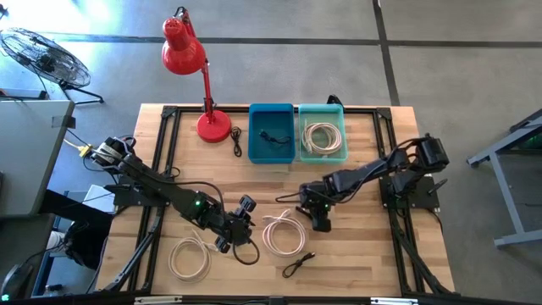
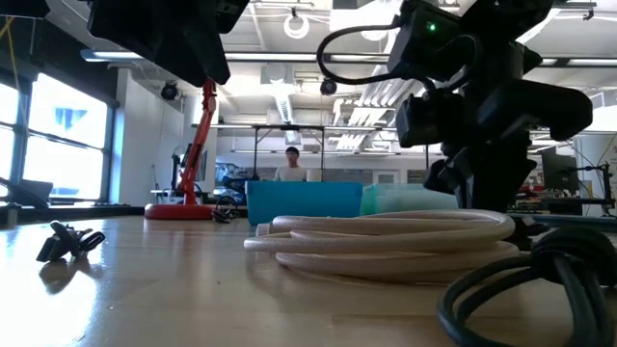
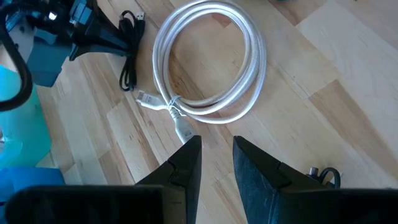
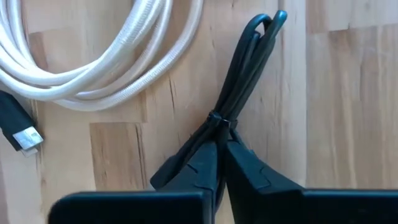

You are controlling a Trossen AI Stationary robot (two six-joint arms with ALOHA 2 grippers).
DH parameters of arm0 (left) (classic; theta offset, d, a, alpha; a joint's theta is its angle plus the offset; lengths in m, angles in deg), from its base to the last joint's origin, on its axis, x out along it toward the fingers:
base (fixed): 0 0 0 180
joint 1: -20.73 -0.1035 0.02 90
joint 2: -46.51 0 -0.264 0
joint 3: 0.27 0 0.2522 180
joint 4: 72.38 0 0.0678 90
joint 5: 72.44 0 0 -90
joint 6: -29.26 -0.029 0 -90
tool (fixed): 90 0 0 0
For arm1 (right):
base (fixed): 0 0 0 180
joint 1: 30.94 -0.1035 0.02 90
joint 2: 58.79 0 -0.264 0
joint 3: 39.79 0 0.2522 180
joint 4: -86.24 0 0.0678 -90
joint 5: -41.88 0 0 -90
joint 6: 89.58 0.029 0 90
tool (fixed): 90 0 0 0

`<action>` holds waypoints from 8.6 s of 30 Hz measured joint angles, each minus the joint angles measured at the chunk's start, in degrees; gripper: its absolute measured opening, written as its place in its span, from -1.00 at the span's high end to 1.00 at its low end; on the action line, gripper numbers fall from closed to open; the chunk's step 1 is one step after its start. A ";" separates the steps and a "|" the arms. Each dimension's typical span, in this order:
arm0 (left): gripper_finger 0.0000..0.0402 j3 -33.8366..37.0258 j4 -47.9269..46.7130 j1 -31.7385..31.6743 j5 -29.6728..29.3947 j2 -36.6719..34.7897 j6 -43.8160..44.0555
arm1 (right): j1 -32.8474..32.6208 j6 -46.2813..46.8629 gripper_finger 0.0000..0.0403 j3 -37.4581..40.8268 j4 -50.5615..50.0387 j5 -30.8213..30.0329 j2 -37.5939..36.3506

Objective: Pick & Place USB Port
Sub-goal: Put the black USB cable into the blue bin

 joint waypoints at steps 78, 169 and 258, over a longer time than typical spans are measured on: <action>0.56 0.04 37.24 -5.66 0.05 1.68 -9.33 | -18.52 -35.59 1.00 0.04 26.90 -21.92 -23.65; 0.75 0.02 14.98 -38.91 -7.55 2.71 -24.32 | -15.77 -19.90 0.13 0.13 20.01 -54.96 -23.74; 0.45 -0.17 -14.71 -51.44 2.13 16.47 -52.72 | -15.77 -12.96 0.31 0.17 14.63 -46.55 -23.69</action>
